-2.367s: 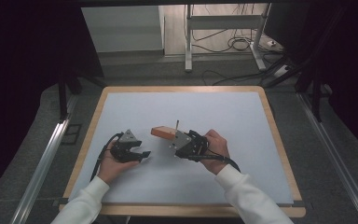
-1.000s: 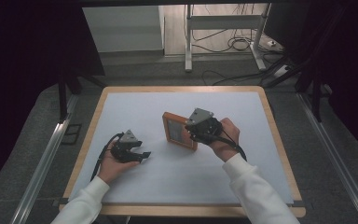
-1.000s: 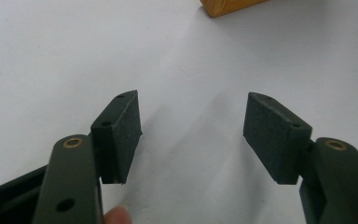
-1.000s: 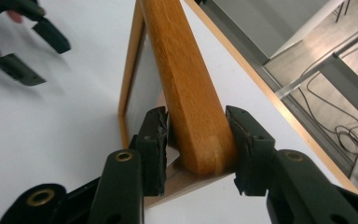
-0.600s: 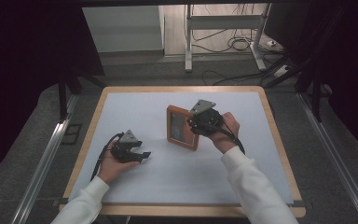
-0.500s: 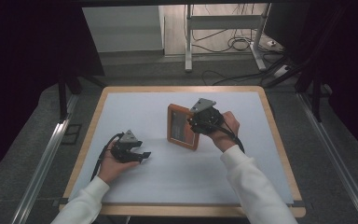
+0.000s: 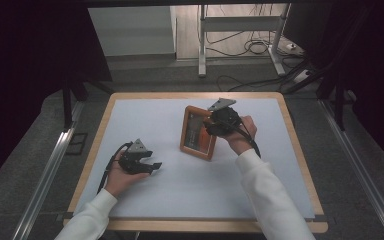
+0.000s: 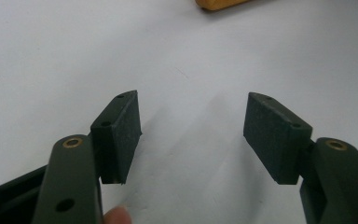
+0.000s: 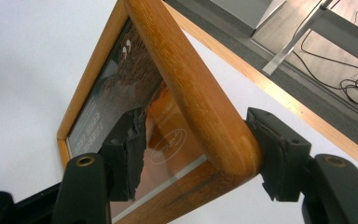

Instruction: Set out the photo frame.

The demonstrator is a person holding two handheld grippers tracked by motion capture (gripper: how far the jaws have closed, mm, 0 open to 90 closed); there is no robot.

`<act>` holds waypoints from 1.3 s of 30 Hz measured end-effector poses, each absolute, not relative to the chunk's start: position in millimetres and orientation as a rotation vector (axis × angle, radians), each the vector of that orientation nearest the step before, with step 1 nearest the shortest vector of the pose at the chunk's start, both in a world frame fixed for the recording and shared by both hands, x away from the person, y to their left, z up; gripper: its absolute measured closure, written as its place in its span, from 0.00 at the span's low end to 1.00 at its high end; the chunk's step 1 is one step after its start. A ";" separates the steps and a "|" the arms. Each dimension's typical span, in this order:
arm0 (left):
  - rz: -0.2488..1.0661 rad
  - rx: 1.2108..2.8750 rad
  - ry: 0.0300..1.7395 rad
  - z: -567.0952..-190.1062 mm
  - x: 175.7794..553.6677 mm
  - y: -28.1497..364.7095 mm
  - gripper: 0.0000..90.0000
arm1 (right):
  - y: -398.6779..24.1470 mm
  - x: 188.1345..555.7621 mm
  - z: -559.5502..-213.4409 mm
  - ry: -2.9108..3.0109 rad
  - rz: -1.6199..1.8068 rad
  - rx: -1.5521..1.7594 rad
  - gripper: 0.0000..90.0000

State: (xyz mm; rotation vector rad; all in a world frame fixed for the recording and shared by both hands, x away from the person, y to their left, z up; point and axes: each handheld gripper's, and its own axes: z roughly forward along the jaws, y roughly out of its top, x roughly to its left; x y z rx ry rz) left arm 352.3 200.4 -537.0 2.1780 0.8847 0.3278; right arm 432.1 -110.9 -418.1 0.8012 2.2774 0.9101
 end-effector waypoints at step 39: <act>0.319 2.164 0.894 -535.0 350.2 198.8 0.39 | -161.6 346.2 -481.3 2.368 1.085 0.853 0.97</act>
